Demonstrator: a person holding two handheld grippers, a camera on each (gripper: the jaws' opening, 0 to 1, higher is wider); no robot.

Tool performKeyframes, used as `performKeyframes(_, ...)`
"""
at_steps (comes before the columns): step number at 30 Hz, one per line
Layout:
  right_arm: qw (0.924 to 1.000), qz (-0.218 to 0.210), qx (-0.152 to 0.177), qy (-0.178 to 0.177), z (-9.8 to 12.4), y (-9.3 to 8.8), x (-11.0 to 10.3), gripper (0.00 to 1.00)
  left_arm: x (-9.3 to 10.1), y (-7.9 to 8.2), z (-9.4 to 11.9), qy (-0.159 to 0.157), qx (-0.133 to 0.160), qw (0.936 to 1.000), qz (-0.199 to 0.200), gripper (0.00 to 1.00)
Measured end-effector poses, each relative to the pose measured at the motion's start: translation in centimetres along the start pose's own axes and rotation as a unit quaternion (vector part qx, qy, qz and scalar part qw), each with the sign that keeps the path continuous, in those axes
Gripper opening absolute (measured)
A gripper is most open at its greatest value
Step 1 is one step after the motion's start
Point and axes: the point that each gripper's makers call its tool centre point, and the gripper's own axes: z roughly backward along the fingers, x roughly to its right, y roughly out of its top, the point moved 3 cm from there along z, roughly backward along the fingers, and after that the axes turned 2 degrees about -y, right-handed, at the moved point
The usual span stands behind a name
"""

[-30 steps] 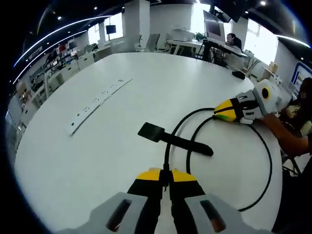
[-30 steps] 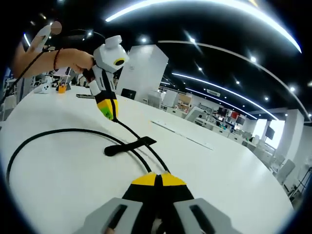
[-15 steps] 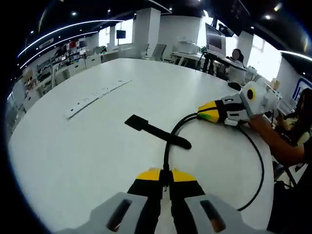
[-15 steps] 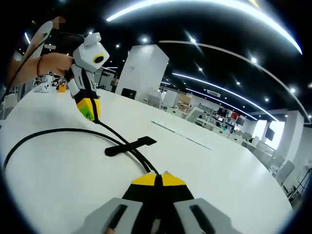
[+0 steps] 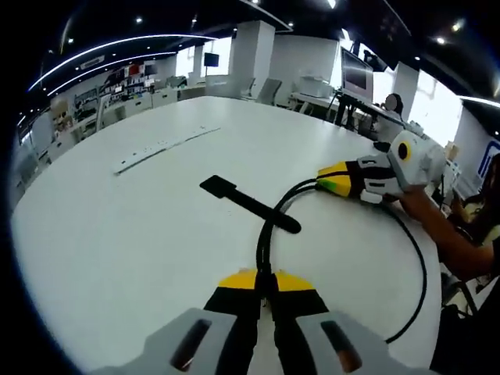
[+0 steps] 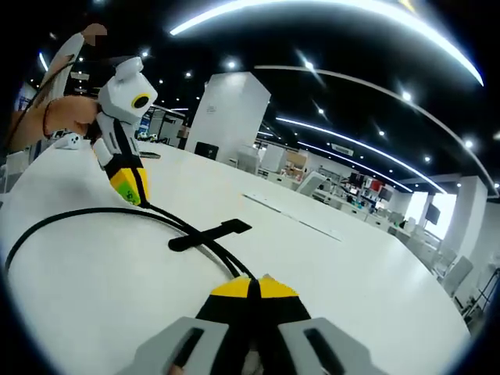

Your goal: Find the charging cable on the desk, coil it up and secure with Velcro.

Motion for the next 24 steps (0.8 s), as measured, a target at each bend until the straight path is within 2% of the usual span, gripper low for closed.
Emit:
performKeyframes(6, 1.0, 0.001, 0.0, 0.0, 0.01, 0.02, 0.02, 0.03, 0.49, -0.38, 0.0, 0.008, -0.002, 1.0, -0.002, 0.06)
performKeyframes(7, 1.0, 0.0, 0.0, 0.001, 0.0, 0.02, -0.02, 0.03, 0.55, -0.87, -0.09, 0.016, -0.017, 0.9996, -0.015, 0.06)
performKeyframes(8, 1.0, 0.003, -0.001, 0.0, 0.0, 0.03, 0.0, 0.03, 0.66, -0.61, -0.04, 0.019, -0.013, 0.9996, -0.018, 0.06)
performKeyframes(13, 1.0, 0.004, -0.001, 0.0, 0.02, 0.05, -0.02, 0.03, 0.73, -0.4, -0.2, 0.037, -0.033, 0.9969, -0.06, 0.06)
performKeyframes(16, 1.0, 0.006, -0.001, -0.001, 0.02, 0.04, 0.01, 0.03, -0.02, -0.42, -0.2, 0.059, -0.05, 0.9918, -0.101, 0.06)
performKeyframes(17, 1.0, 0.007, -0.001, 0.0, 0.02, 0.04, -0.01, 0.03, 0.37, -0.38, -0.34, 0.05, -0.045, 0.9933, -0.094, 0.06)
performKeyframes(21, 1.0, 0.008, -0.001, 0.0, 0.0, 0.02, 0.05, 0.03, 0.37, -0.36, -0.35, 0.052, -0.046, 0.9925, -0.1, 0.06)
performKeyframes(24, 1.0, 0.001, -0.001, 0.004, -0.02, -0.03, -0.02, 0.08, 0.48, -0.37, -0.37, 0.05, -0.045, 0.9926, -0.102, 0.06)
